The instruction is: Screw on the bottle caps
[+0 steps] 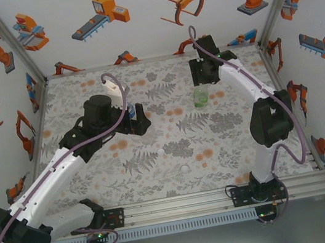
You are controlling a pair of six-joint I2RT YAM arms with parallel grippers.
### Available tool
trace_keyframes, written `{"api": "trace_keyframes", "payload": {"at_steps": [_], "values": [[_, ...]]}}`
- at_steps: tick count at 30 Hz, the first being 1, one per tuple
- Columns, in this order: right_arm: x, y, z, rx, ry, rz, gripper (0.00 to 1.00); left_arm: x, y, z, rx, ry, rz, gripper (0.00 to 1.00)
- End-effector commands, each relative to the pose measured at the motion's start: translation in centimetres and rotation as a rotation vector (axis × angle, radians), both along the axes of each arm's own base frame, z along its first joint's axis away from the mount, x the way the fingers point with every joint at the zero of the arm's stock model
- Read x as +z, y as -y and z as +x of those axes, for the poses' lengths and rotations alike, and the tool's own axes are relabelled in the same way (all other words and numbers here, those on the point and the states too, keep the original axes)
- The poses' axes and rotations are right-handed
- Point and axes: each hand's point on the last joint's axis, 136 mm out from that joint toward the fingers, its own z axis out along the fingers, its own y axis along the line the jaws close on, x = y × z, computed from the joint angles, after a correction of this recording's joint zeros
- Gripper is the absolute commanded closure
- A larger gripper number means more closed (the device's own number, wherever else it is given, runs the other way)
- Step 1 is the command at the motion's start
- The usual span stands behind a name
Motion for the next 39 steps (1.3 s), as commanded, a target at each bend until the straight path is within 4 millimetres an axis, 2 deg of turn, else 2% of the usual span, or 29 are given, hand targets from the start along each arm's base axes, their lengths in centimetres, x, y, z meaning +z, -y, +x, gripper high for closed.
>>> {"api": "trace_keyframes", "payload": {"at_steps": [1,7,11,16,18,23,26,31,33,39], "values": [[4.4,-0.4,-1.2,0.008,0.094,0.046,0.46,0.4,-1.0,0.9,0.081,-0.005,0.017,0.03],[6.5,-3.9,-4.2,0.120,0.142,0.132,0.47,-0.6,-2.2,2.0,0.181,-0.038,0.054,0.03],[6.5,-7.8,-7.1,0.233,0.157,0.189,0.47,-1.6,-2.6,2.3,0.221,-0.102,0.072,0.01],[4.3,-13.3,-10.9,0.376,0.190,0.271,0.45,-2.6,-2.2,2.2,0.201,-0.182,0.089,0.00],[3.3,-15.3,-12.3,0.424,0.210,0.290,0.43,-3.1,-2.7,2.4,0.232,-0.195,0.097,0.03],[1.5,-19.3,-15.0,0.523,0.266,0.320,0.38,-3.7,-4.5,2.5,0.307,-0.197,0.110,0.03],[0.3,-20.7,-15.7,0.554,0.298,0.333,0.34,-4.2,-6.1,2.5,0.354,-0.227,0.092,0.03],[-0.7,-22.7,-16.1,0.590,0.373,0.360,0.27,-5.2,-10.2,2.6,0.496,-0.283,0.068,0.03],[-1.2,-23.6,-16.3,0.611,0.417,0.350,0.22,-5.5,-10.9,2.4,0.501,-0.308,0.042,0.03],[-2.4,-25.6,-16.2,0.620,0.476,0.356,0.19,-5.3,-12.3,1.6,0.517,-0.279,0.061,0.03]]}}
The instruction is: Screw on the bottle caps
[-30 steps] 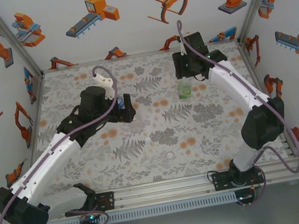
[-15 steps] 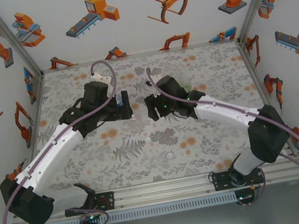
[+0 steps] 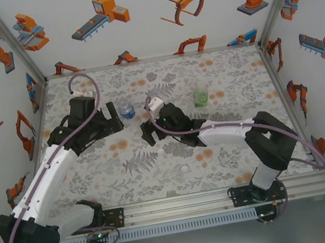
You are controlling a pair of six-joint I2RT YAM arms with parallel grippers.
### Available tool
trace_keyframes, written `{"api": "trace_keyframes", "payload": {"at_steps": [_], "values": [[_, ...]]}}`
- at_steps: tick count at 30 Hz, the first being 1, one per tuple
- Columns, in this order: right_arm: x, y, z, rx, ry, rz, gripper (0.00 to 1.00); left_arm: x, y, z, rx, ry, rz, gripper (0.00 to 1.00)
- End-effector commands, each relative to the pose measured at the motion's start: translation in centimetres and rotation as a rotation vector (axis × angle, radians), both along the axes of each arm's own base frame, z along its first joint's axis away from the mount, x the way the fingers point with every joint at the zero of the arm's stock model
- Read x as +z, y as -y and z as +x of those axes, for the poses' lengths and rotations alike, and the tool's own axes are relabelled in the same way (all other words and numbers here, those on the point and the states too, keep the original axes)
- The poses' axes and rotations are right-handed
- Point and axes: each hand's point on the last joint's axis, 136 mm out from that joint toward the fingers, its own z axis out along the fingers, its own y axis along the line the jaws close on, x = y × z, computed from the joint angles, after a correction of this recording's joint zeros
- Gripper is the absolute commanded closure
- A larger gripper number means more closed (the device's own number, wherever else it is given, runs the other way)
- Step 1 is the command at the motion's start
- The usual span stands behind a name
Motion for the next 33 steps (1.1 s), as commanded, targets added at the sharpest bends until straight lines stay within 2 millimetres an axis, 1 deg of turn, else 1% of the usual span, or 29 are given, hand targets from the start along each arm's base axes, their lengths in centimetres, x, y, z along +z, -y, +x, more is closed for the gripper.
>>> {"api": "trace_keyframes", "payload": {"at_steps": [1,5,8,11,14,19,23,26,29,30,33], "values": [[1.7,-1.2,1.3,-0.035,0.102,0.073,0.19,0.0,-0.7,-1.0,0.011,-0.003,0.002,0.03],[1.0,-2.2,2.3,-0.069,0.105,0.094,0.19,0.3,-2.1,-1.4,0.068,0.019,0.027,0.03],[0.3,-2.9,2.8,-0.075,0.099,0.106,0.21,0.4,-2.6,-1.6,0.091,0.032,0.026,0.03],[-0.4,-3.6,3.1,-0.077,0.091,0.110,0.23,0.7,-2.6,-1.9,0.090,0.042,0.015,0.03],[-0.7,-3.9,3.2,-0.079,0.099,0.102,0.28,1.4,-2.1,-2.4,0.049,0.086,-0.018,0.03],[-0.4,-3.5,2.9,-0.079,0.110,0.102,0.37,2.0,-2.4,-3.0,0.042,0.163,-0.049,0.03],[0.9,-2.7,2.3,-0.077,0.121,0.110,0.44,2.0,-2.1,-3.0,0.029,0.173,-0.060,0.03],[2.4,-1.9,1.6,-0.064,0.140,0.112,0.46,2.5,-0.8,-2.7,-0.036,0.192,-0.088,0.03],[4.8,-0.5,0.6,-0.065,0.164,0.118,0.48,3.8,2.1,-2.6,-0.187,0.241,-0.171,0.03],[5.9,0.1,0.2,-0.056,0.181,0.122,0.48,4.3,3.3,-2.7,-0.251,0.267,-0.206,0.03],[8.7,1.9,-1.2,-0.020,0.210,0.126,0.49,6.3,6.4,-3.5,-0.434,0.358,-0.309,0.03]]}}
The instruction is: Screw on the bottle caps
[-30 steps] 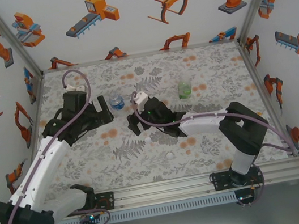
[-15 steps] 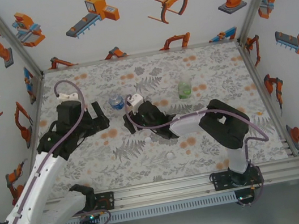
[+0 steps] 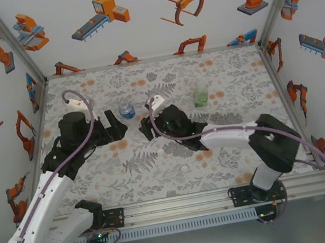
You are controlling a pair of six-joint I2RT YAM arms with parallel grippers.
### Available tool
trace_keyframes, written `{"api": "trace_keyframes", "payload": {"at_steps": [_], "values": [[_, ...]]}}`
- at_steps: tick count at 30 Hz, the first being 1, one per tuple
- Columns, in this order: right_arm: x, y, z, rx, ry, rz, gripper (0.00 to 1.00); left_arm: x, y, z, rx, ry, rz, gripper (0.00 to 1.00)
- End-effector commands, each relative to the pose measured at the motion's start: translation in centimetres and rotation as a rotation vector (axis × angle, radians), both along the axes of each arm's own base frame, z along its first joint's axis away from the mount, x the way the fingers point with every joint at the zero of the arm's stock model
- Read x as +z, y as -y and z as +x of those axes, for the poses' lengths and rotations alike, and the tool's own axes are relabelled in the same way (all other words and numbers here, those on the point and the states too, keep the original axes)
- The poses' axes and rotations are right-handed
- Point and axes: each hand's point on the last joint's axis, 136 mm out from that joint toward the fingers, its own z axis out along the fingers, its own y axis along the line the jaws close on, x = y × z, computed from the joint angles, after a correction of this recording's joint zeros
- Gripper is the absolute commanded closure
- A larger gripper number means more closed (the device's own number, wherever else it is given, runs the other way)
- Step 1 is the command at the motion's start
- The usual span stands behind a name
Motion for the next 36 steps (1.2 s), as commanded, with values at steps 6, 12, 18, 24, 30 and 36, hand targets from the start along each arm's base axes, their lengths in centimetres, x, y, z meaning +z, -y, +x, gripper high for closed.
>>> {"api": "trace_keyframes", "payload": {"at_steps": [6,12,18,24,30,36], "values": [[7.7,5.6,-3.1,0.077,0.038,-0.015,0.49,6.7,7.1,-2.2,-0.440,0.303,-0.217,0.03],[11.6,8.2,-7.0,0.263,-0.018,0.027,0.49,8.6,11.3,-3.8,-0.675,0.334,-0.312,0.03],[15.2,10.1,-11.2,0.387,0.012,0.084,0.49,10.0,15.7,-8.3,-0.983,0.453,-0.345,0.02],[18.0,10.7,-14.3,0.499,0.068,0.141,0.50,11.1,18.2,-11.8,-1.242,0.500,-0.422,0.01],[20.4,10.6,-16.0,0.584,0.104,0.201,0.51,11.4,20.3,-14.7,-1.407,0.489,-0.421,0.02],[21.8,10.4,-16.7,0.634,0.131,0.238,0.52,10.5,21.5,-16.0,-1.474,0.455,-0.406,0.10]]}}
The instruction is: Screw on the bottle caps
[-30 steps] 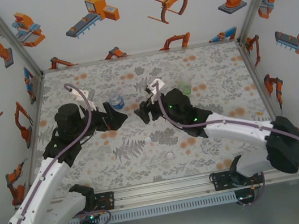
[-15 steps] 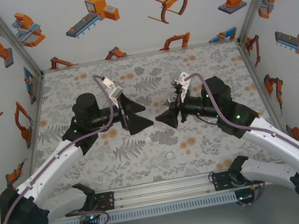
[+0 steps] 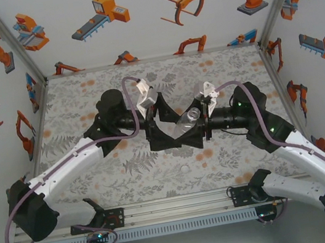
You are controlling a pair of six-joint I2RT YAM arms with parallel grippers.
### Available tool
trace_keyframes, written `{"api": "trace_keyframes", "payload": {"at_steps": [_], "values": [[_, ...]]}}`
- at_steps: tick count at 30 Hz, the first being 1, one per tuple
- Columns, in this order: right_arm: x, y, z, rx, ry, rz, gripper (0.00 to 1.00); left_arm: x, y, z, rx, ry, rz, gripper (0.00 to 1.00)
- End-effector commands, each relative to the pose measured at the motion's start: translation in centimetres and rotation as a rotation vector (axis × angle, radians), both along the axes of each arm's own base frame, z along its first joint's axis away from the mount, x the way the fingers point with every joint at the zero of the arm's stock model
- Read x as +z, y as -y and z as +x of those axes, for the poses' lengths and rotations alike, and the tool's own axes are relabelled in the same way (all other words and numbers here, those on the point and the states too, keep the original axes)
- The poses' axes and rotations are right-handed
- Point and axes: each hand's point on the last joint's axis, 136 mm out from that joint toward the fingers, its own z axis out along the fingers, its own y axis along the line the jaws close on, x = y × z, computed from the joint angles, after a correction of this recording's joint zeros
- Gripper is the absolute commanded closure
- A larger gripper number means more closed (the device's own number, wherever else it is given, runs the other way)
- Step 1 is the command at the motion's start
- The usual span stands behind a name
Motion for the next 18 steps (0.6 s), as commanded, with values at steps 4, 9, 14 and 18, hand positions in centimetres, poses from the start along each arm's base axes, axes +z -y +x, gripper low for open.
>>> {"api": "trace_keyframes", "payload": {"at_steps": [4,9,14,18], "values": [[3.1,-0.1,-1.0,0.062,0.078,0.089,0.52,0.5,0.4,-2.2,-0.108,0.047,-0.018,0.15],[4.1,0.1,-0.7,0.039,0.124,0.118,0.54,0.1,0.7,-2.3,-0.129,0.034,-0.005,0.16],[4.4,0.4,-0.6,0.014,0.168,0.126,0.58,0.5,0.4,-2.8,-0.157,0.039,-0.020,0.17],[4.6,0.5,-1.2,0.039,0.206,0.148,0.58,0.8,0.4,-3.0,-0.166,0.038,-0.027,0.22]]}}
